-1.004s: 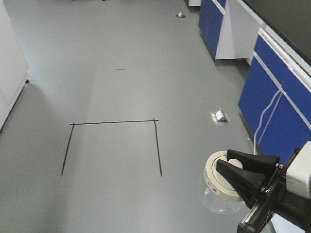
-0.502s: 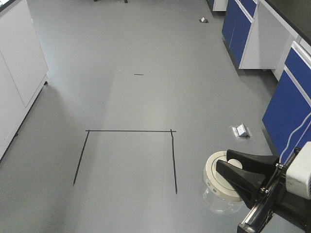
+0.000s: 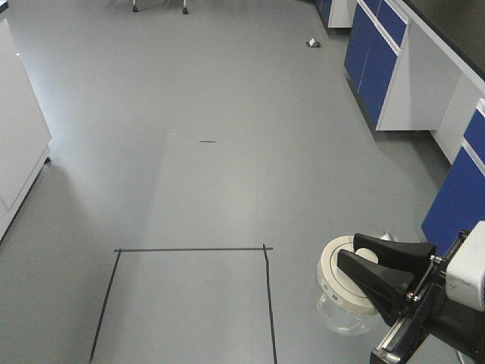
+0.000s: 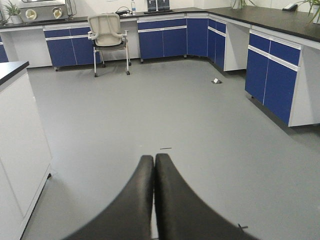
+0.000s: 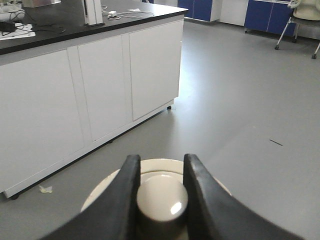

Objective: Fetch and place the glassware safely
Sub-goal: 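Drive the base across the lab holding the jar in the right gripper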

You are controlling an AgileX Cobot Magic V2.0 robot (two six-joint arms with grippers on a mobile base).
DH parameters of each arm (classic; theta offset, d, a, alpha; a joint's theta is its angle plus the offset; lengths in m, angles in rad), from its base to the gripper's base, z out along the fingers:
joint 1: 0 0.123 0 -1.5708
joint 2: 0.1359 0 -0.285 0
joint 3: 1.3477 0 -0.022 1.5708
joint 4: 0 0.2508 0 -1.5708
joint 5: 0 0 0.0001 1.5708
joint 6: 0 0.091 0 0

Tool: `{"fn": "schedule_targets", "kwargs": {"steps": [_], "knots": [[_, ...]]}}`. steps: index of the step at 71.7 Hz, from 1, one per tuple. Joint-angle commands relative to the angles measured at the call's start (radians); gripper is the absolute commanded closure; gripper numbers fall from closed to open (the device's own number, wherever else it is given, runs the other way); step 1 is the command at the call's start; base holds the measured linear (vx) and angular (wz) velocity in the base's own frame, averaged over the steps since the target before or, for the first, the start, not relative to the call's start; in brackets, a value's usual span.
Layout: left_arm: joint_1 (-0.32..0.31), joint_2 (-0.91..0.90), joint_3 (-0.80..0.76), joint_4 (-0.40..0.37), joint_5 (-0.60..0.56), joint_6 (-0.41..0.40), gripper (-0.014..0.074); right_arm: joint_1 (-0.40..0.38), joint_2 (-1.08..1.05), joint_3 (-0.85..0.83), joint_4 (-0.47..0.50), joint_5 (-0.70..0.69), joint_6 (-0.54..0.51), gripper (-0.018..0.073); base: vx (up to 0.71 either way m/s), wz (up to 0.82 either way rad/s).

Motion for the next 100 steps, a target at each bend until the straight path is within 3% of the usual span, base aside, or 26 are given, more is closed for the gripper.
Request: {"fn": "schedule_targets", "kwargs": {"steps": [1, 100], "knots": [[-0.005, 0.01, -0.027, -0.008, -0.073, -0.002, 0.0603, 0.001, -0.009, -0.033, 0.038, -0.053, -0.008, 0.0563, 0.5, -0.02], [-0.005, 0.01, -0.027, -0.008, -0.073, -0.002, 0.0603, 0.001, -0.009, -0.033, 0.035, -0.053, -0.008, 0.0563, 0.61, 0.01]]}}
